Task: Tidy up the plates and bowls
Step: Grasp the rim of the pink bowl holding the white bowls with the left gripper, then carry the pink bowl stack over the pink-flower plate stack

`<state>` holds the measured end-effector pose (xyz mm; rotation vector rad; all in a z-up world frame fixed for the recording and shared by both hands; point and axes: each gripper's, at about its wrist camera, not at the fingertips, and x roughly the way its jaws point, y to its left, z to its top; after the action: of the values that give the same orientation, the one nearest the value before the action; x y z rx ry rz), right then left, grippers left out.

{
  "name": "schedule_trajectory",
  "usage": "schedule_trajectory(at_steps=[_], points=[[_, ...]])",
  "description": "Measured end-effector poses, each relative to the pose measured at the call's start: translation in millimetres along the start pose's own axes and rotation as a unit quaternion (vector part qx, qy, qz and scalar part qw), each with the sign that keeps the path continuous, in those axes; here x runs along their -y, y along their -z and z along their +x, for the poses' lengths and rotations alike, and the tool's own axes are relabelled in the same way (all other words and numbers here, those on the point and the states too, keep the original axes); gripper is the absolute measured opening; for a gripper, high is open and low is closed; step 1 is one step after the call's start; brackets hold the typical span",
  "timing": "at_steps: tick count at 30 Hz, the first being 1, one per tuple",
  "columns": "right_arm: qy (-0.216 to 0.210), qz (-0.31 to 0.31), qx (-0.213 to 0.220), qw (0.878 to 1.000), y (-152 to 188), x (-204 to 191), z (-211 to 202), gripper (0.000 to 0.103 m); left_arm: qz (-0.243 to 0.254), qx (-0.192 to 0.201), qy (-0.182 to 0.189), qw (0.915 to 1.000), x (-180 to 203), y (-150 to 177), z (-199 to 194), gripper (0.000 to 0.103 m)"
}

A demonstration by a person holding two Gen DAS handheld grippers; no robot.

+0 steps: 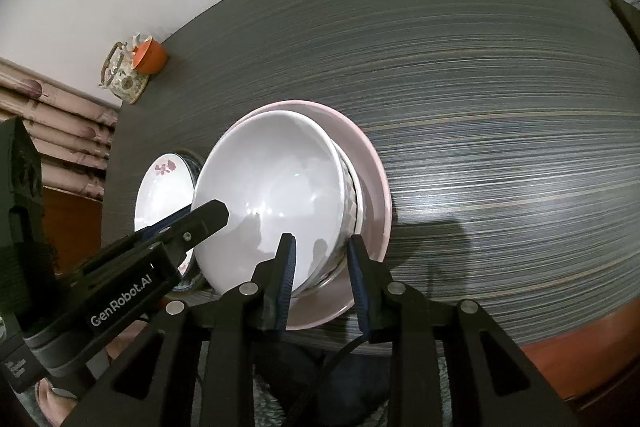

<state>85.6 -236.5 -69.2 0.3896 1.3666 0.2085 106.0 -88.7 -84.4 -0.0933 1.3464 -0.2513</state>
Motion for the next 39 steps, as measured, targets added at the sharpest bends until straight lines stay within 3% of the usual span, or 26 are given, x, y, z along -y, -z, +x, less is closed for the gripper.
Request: schedule_trajectory(at_steps=[10, 17, 30, 39], points=[[-0.012, 0.004, 0.025, 1.000, 1, 1, -17, 0.028, 0.013, 0.065, -0.016, 0.9977, -1, 7, -29, 0.033], [-0.017, 0.015, 0.041, 0.999, -1, 7, -30, 0.028, -0.031, 0.069, 0.019, 0.9970, -25, 5, -45, 0.034], [-0.008, 0.045, 0.036, 0.998, 2, 23, -29, 0.029, -0.119, -0.004, 0.084, 0.9893, -64, 12, -30, 0.034], [0.006, 0.051, 0.014, 0.999, 6, 30, -13, 0.029, -0.148, -0.035, 0.071, 0.9858, -69, 13, -12, 0.034]])
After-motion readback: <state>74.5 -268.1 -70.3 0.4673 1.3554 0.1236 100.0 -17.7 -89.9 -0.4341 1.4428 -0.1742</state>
